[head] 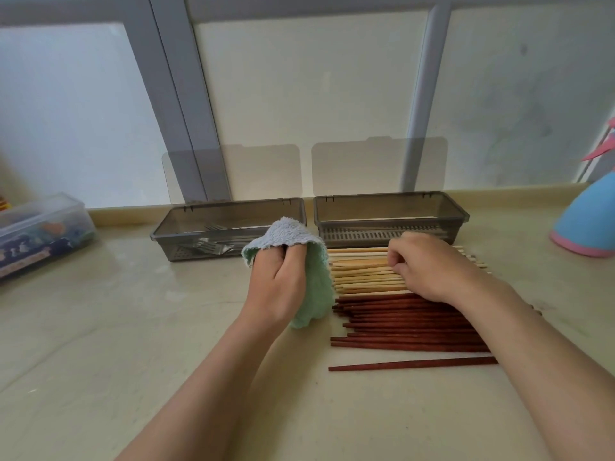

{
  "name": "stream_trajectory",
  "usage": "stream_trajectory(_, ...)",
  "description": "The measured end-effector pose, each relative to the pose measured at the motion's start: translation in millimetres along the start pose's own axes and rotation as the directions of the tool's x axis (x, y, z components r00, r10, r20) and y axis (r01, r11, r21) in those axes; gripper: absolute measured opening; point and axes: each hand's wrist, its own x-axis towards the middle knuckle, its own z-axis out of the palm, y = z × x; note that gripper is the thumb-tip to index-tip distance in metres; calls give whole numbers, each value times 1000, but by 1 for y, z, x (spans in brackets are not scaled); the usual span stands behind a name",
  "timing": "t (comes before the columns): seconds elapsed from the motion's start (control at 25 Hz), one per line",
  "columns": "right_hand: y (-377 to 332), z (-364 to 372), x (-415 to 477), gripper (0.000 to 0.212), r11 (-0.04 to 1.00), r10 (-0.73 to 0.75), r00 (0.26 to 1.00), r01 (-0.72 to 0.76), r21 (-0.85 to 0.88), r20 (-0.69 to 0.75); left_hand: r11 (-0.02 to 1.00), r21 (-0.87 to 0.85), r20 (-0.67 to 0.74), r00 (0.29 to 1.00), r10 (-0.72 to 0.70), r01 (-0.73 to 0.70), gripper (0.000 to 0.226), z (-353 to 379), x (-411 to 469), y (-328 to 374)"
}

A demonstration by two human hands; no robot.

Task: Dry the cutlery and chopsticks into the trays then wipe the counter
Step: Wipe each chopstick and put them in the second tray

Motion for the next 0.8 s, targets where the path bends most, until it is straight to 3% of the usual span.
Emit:
stream_trajectory(0.2, 1, 0, 1, 25, 998, -49, 999, 49, 30, -7, 1000, 3, -31, 999, -23, 23, 30, -1, 1, -2)
stream_trajectory(0.28, -1, -7, -1, 19, 979, -87, 987, 109, 172, -135, 999, -12, -39, 999, -37, 37, 29, -1, 2, -3)
stream_trajectory(0.4, -17, -22, -14, 18, 871, -91, 940, 235, 431, -330, 997, -44, -46, 997, -66, 64, 29, -1, 3, 0)
stream_trajectory(0.52, -42, -23, -28, 22, 775, -157, 948, 292, 561, -278, 989, -102, -63, 991, -117, 110, 32, 0, 3, 8)
stream_trajectory(0.8, -58, -10, -33, 24, 761, -204, 952, 302, 574, -230, 956, -270, -105, 983, -152, 119, 36, -4, 3, 18)
